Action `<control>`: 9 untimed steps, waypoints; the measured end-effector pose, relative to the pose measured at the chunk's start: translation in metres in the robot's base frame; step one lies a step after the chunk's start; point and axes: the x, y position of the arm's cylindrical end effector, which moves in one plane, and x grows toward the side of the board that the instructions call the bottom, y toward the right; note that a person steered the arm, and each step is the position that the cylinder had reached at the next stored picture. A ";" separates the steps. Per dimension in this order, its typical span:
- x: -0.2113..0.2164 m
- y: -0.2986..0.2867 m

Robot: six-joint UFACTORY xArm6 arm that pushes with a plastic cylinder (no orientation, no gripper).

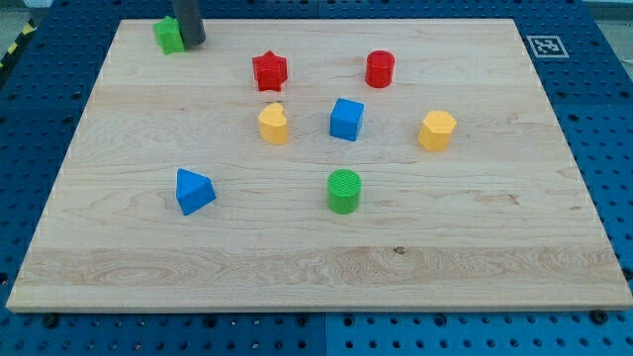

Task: Push the yellow heart towards top middle of the board

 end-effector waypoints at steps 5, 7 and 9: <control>0.009 0.076; 0.040 0.076; 0.082 0.050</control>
